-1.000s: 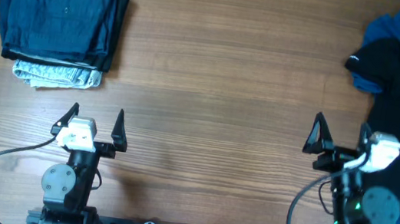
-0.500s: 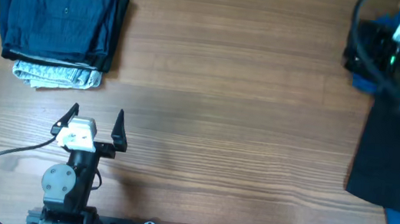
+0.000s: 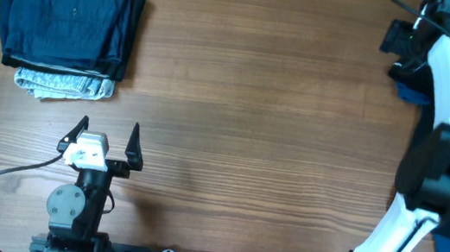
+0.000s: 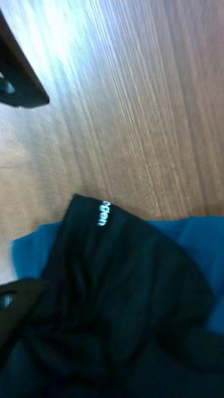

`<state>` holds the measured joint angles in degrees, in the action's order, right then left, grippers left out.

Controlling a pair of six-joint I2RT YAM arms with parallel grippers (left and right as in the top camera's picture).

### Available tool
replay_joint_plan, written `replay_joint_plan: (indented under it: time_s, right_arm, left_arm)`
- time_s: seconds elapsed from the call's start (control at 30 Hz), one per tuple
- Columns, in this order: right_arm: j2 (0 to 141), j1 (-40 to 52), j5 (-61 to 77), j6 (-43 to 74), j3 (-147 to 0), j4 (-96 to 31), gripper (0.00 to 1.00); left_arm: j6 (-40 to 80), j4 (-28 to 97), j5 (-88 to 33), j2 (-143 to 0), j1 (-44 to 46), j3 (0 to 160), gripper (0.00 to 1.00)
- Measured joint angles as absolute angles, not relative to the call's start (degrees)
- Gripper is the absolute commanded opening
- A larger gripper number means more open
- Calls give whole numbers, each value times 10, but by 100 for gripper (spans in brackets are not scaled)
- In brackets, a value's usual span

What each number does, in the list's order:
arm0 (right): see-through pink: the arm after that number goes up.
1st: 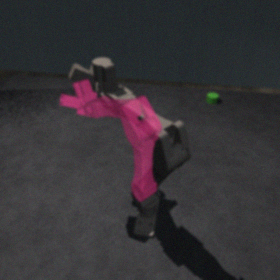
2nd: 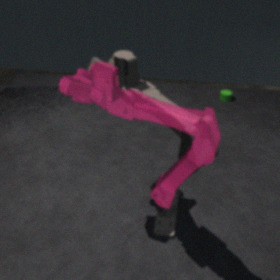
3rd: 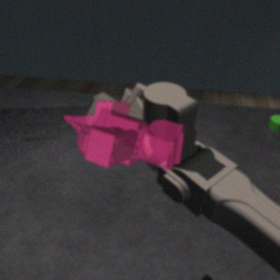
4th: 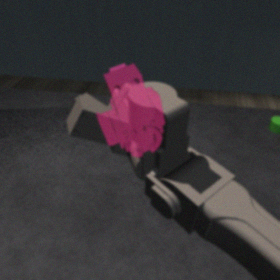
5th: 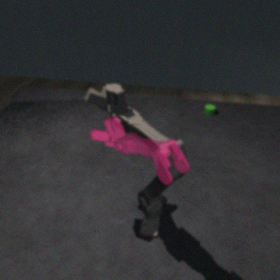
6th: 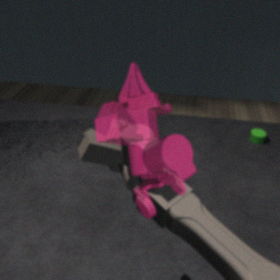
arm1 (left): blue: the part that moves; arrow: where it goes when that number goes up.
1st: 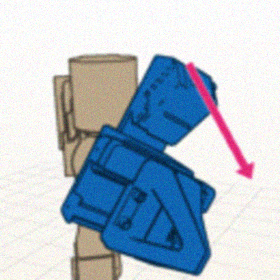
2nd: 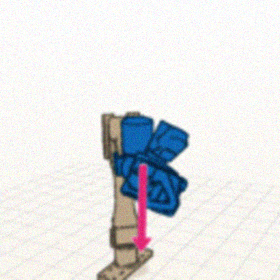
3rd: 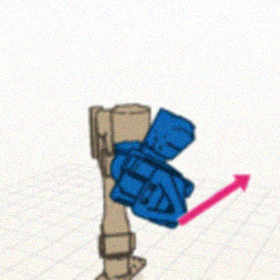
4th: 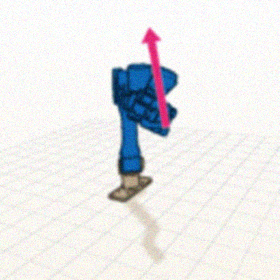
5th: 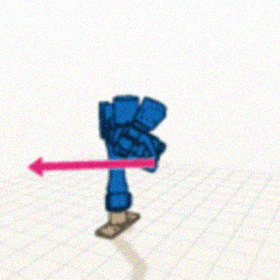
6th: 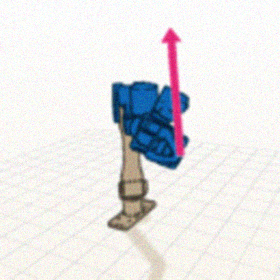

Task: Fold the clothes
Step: 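Reach the right gripper to the black polo on the right and grasp it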

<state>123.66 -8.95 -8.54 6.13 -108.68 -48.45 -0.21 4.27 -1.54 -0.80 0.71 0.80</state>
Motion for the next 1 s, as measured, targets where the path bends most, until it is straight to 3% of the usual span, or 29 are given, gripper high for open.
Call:
replay_joint_plan:
  time_s: [0.17, 0.47, 0.53, 0.67, 0.7, 1.0]
  right_arm:
    - [1305, -91, -93, 54, -1087, -418, 73]
    - [1362, -113, -95, 53, -1087, -430, 63]
    - [1363, -113, -95, 64, -1087, -433, 45]
    - [1363, -113, -97, 74, -1089, -454, 19]
    - [1363, -113, -100, 74, -1089, -456, 4]
    - [1358, -115, -105, 74, -1094, -459, 4]
  left_arm:
    - [-2, 43, -15, -8, 7, 8, 100]
    - [-2, 43, -15, -8, 7, 8, 100]
    - [-2, 43, -15, -8, 7, 8, 100]
    - [-2, 43, -15, -8, 7, 8, 100]
    - [-2, 43, -15, -8, 7, 8, 100]
    - [-2, 43, -15, -8, 7, 8, 100]
